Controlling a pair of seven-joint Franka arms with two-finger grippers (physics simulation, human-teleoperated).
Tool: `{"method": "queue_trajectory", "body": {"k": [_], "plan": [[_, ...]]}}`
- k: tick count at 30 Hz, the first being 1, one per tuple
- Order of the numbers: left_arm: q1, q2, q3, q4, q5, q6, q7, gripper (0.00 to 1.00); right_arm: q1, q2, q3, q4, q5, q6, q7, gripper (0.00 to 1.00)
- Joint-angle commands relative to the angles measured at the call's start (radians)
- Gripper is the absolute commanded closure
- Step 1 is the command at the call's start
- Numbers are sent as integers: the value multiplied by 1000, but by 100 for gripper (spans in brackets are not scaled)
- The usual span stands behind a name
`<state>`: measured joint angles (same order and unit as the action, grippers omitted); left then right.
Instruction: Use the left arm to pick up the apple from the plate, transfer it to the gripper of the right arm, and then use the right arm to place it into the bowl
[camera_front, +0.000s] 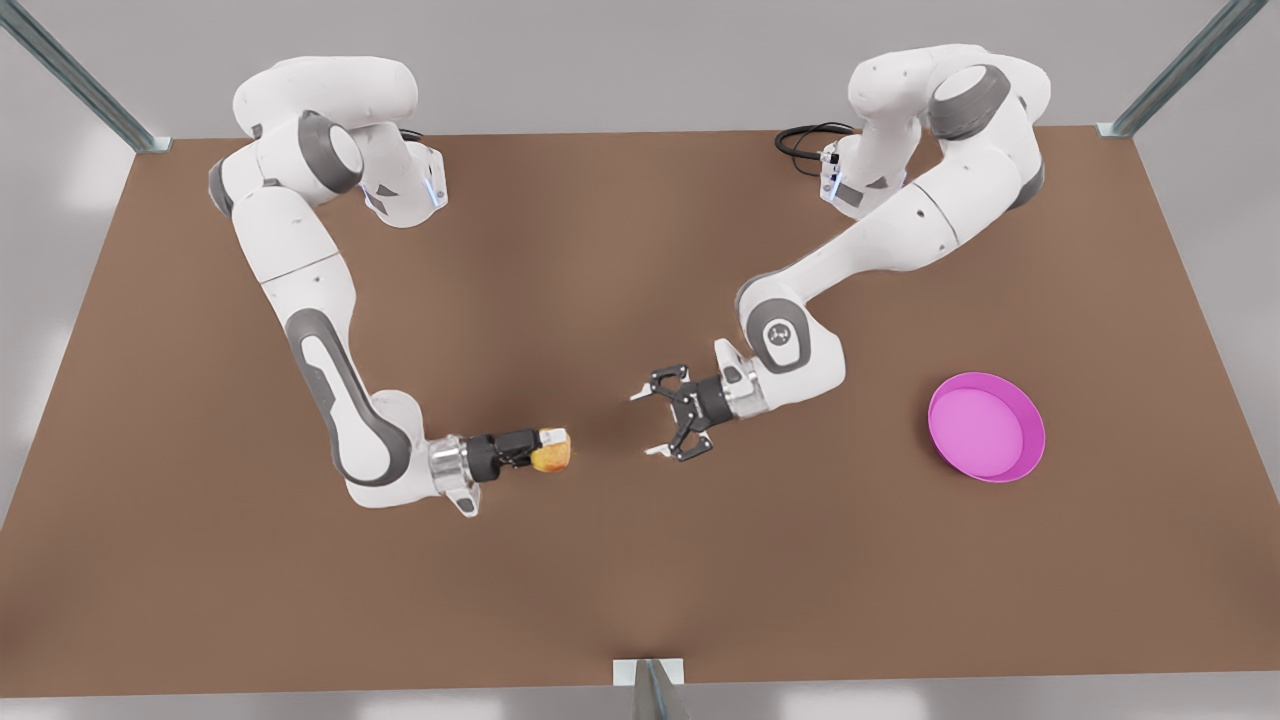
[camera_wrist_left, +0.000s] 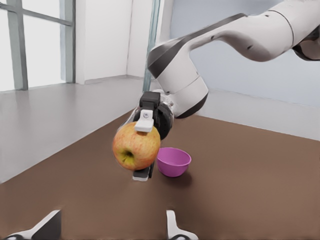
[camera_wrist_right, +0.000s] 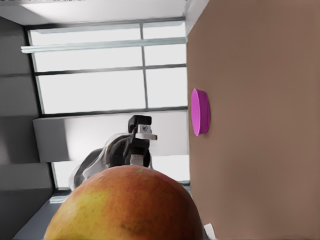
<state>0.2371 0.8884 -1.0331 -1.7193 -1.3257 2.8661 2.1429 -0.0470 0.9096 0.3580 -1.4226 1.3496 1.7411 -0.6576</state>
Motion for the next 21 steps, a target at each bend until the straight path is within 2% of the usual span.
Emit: {"method": "queue_trajectory", "body": {"k": [1,2,3,4,6,7,8,10,11,14,15,16,17,18,19,21], "plan": [[86,-14,-9,-52,89,-28,48,0,-30,-1,1,7,-50,-48,-2,22],[103,-17,45,-65,169,-65,42,0,-43,0,-1,7,-66,-54,-11,22],[107,-34,174,0,495,-311,-223,0,-60,0,1,8,-87,-69,-11,22],[172,-43,211,136,890,-618,-543,0,-77,0,1,7,-110,-69,-13,22],[208,-60,219,358,1238,-1016,-820,0,-105,0,-1,7,-118,-110,-46,21],[214,-60,217,437,1350,-1146,-931,0,-125,0,1,8,-148,-121,-48,21],[241,-162,219,446,1503,-1218,-1056,0,-146,0,1,8,-159,-153,-48,21],[274,-290,217,448,1663,-1387,-1337,0,-178,0,-2,14,-181,-199,-50,21],[277,-344,219,449,1723,-1493,-1527,0,-198,3,-2,19,-197,-224,-50,21],[281,-411,241,488,1740,-1518,-1902,0,-203,6,-102,85,-240,-321,-50,21],[207,-456,342,488,1725,-1513,-1937,0,-203,14,-117,102,-260,-334,-53,20],[-48,-565,756,480,1466,-1476,-1945,0,-203,14,-142,132,-320,-348,-79,20],[-255,-652,1063,407,1294,-1412,-1983,0,-209,15,-152,145,-369,-348,-129,20],[-308,-727,1098,290,1286,-1314,-2063,0,-214,14,-157,145,-408,-348,-158,20],[-312,-747,1098,237,1287,-1254,-2105,0,-223,14,-156,145,-448,-348,-184,20],[-311,-730,1094,277,1289,-1271,-2117,0,-234,9,-154,145,-549,-348,-229,20]]}}
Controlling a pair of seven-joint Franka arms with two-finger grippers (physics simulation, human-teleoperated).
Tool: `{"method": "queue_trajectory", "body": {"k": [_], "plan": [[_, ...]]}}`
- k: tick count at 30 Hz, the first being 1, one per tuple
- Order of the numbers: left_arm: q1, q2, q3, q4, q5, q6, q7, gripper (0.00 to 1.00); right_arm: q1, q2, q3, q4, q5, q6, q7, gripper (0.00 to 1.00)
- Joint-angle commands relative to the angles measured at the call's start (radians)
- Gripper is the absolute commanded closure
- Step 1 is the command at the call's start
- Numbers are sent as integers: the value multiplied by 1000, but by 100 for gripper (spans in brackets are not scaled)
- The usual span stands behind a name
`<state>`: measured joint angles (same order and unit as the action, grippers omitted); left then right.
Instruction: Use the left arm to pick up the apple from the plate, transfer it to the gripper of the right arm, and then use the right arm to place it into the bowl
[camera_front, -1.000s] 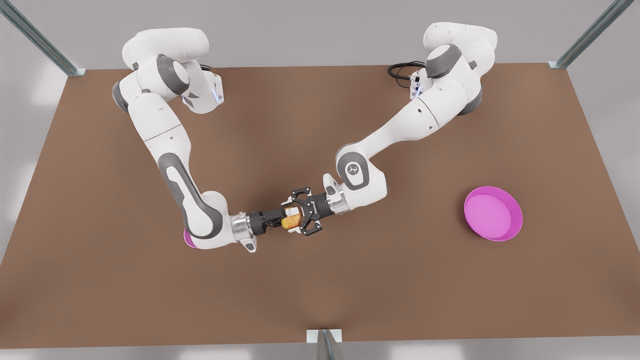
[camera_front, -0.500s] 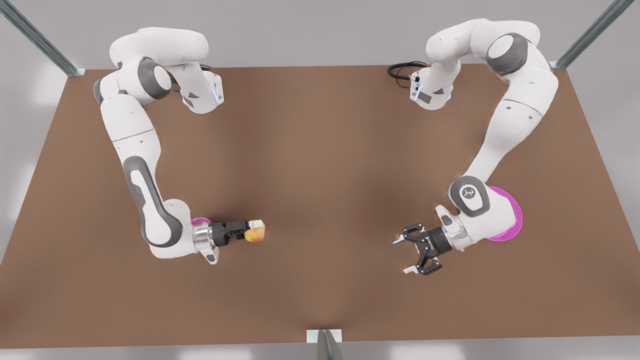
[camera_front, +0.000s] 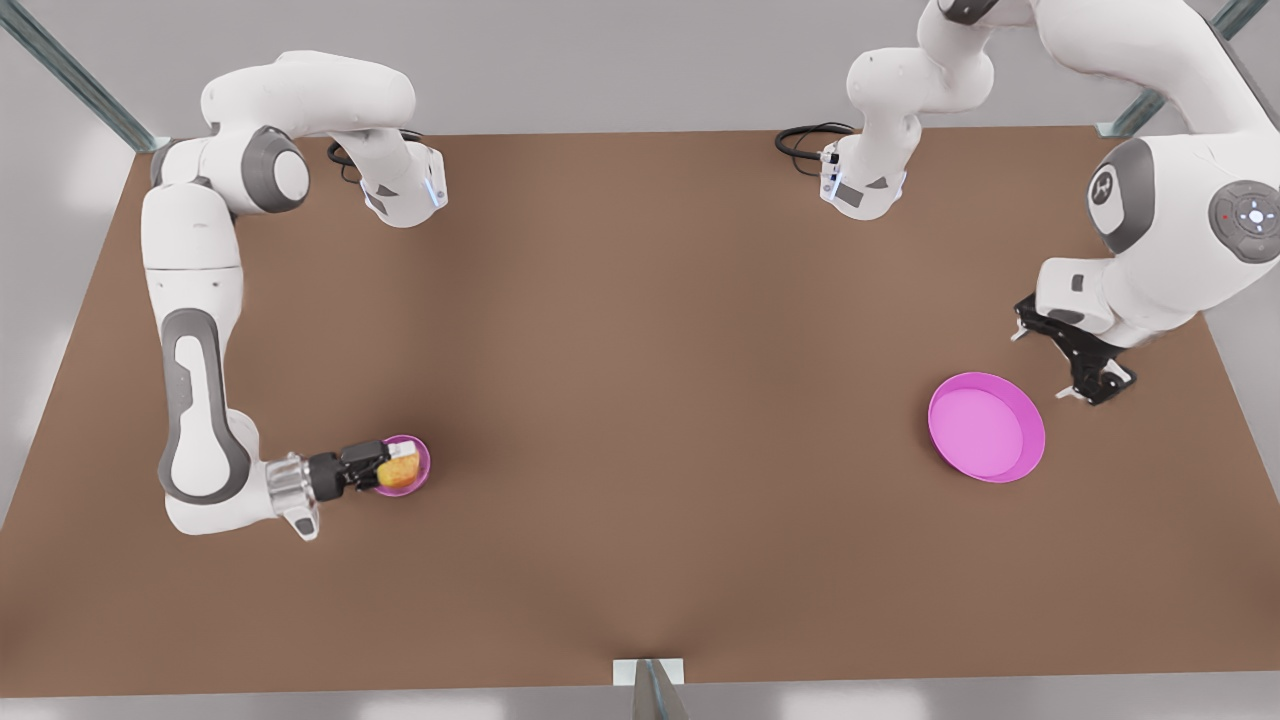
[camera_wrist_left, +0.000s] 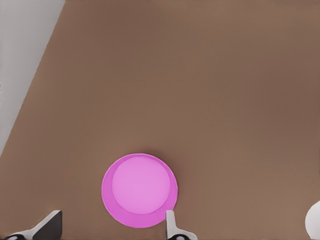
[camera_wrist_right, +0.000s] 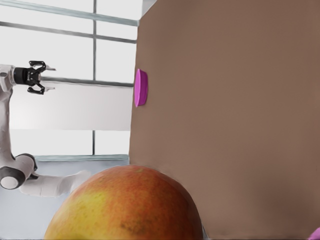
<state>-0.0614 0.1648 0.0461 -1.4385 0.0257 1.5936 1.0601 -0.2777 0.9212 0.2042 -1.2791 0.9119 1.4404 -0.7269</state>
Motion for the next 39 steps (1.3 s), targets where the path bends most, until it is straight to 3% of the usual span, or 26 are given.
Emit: {"method": "queue_trajectory", "body": {"k": [1,13,22,24,32,34,37,38,39], "plan": [[-11,-4,15,-3,-59,2,-1062,0,-8,-2,1,1,-157,-48,-184,20],[-15,1,12,-2,-55,2,-1111,0,-11,-5,-25,58,-383,51,-187,20],[-14,2,12,-2,-56,3,-1109,0,-21,1,-25,46,-380,80,-212,18],[-15,2,12,-2,-56,2,-1109,0,-21,1,-25,46,-381,80,-212,0],[-21,2,12,-2,-55,3,-1111,0,-15,-5,-22,55,-415,78,-197,0],[-31,2,12,10,-55,3,-1111,0,3,-68,-19,76,-499,80,-157,0],[-34,22,12,42,-52,3,-1111,0,107,-228,-8,188,-792,78,44,0],[-34,41,12,66,-52,2,-1111,0,168,-287,-44,268,-850,106,50,0],[-34,45,12,70,-52,3,-1109,0,247,-366,-164,232,-861,121,57,0]]}}
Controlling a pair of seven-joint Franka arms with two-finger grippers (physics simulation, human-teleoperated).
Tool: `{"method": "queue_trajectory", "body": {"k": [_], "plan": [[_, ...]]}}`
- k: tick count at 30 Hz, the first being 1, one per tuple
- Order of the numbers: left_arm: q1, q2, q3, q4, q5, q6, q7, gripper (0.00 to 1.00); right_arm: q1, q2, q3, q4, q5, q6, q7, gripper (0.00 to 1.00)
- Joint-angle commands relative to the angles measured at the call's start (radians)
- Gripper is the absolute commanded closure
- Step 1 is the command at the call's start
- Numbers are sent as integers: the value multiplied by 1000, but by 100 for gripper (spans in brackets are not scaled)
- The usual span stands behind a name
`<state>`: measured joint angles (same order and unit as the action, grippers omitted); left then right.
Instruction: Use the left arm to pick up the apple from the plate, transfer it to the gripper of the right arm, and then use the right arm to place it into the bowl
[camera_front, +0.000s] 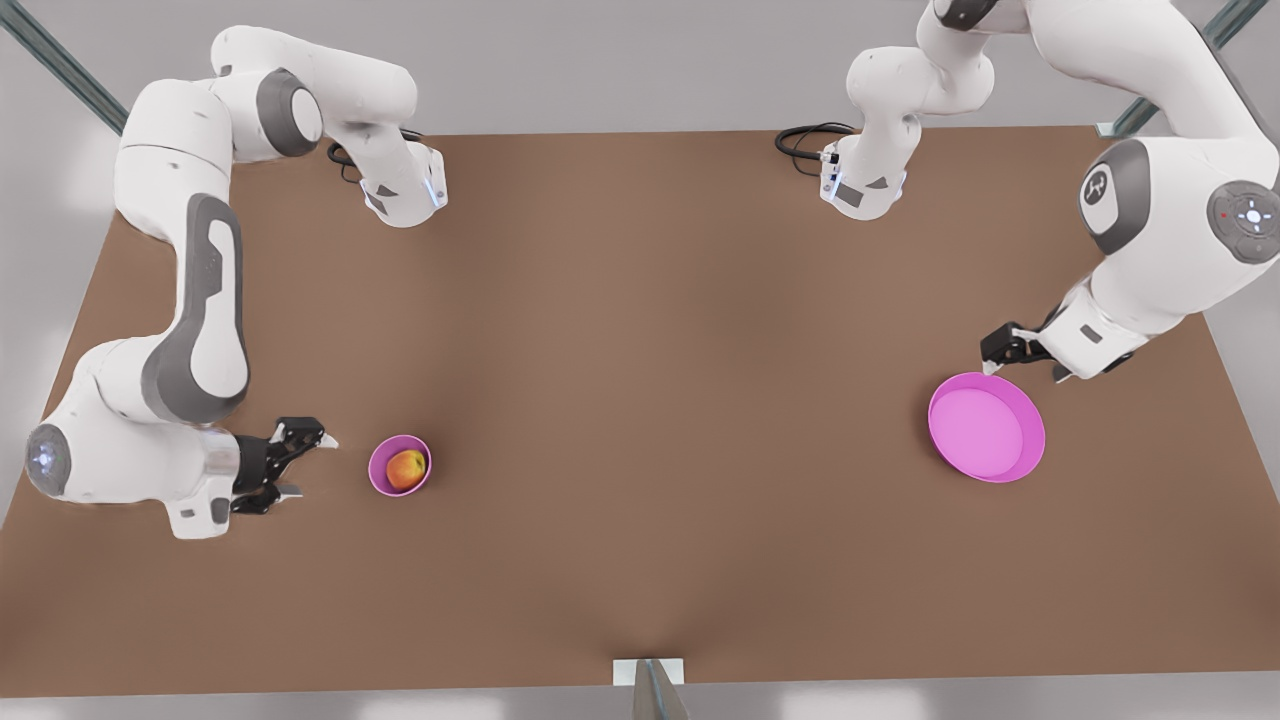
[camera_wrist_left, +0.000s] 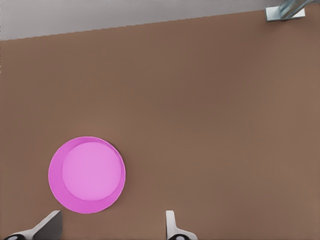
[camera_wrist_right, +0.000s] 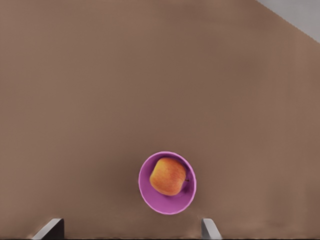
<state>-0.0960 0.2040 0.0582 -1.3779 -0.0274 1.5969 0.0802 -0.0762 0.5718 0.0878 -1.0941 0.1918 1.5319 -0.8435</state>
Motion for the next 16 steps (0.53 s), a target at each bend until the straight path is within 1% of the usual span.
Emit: {"method": "queue_trajectory", "body": {"k": [1,2,3,4,5,6,7,8,11,16], "plan": [[-1,6,0,10,1,0,-126,0,56,-171,-65,-108,-163,66,294,0],[-1,6,-1,10,1,2,-125,0,39,-340,-36,-257,-239,57,565,0],[-1,6,0,10,1,0,-125,0,-43,-440,44,-328,-247,-1,641,0],[-1,6,-1,10,1,2,-125,0,-45,-506,41,-372,-247,-41,685,0],[-1,6,-1,10,1,3,-125,0,-37,-523,35,-371,-242,-81,776,0],[-1,6,-1,11,1,5,-125,0,-7,-530,32,-371,-245,-87,800,0],[-1,6,-1,11,1,6,-125,0,48,-527,-19,-363,-247,-92,791,0],[-1,6,-1,11,1,6,-125,0,78,-492,-48,-317,-248,-92,796,0],[-1,6,-1,13,1,8,-126,0,50,-480,-36,-306,-239,-78,851,0],[-2,6,-3,14,1,8,-129,0,78,-457,-34,-303,-238,-85,966,0]]}}
